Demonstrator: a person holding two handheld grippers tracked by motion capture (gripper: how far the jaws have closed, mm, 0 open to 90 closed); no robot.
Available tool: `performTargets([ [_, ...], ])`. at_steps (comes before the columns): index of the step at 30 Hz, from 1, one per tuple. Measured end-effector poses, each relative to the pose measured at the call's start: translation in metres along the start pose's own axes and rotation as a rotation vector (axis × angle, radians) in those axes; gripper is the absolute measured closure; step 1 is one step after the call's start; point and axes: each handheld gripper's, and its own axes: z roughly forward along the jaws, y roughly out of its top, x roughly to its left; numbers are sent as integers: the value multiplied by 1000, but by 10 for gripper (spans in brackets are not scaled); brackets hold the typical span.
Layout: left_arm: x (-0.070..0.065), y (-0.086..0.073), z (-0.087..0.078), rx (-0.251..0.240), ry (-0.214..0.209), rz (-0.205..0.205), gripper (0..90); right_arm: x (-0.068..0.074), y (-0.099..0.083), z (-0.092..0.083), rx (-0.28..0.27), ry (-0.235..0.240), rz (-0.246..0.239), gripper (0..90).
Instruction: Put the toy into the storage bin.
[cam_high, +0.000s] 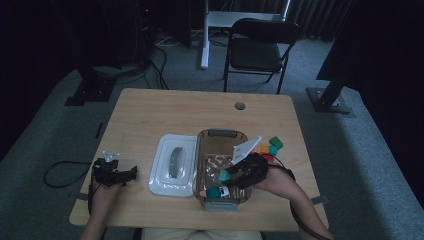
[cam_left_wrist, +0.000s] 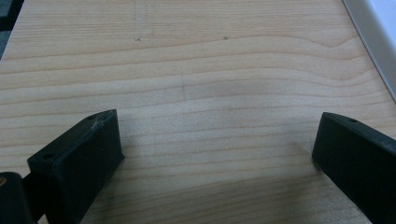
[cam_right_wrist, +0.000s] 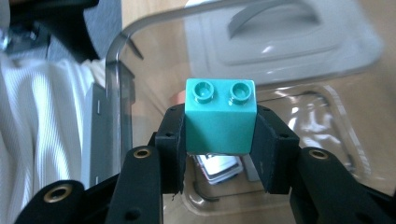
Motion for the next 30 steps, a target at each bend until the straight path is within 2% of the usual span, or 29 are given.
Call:
performTargets([
  [8,0,0,0,0,0,0,20,2,10,29,130,37,-60,586],
  [14,0,0,0,0,0,0,20,4,16,43,207,53,-89,586],
  [20,0,0,0,0,0,0,19,5,19,52,250,70,-97,584],
  [24,0,0,0,0,0,0,20,6,21,54,271,63,-101,578],
  [30,0,0,0,0,0,0,20,9,20,55,295,54,-124,509],
])
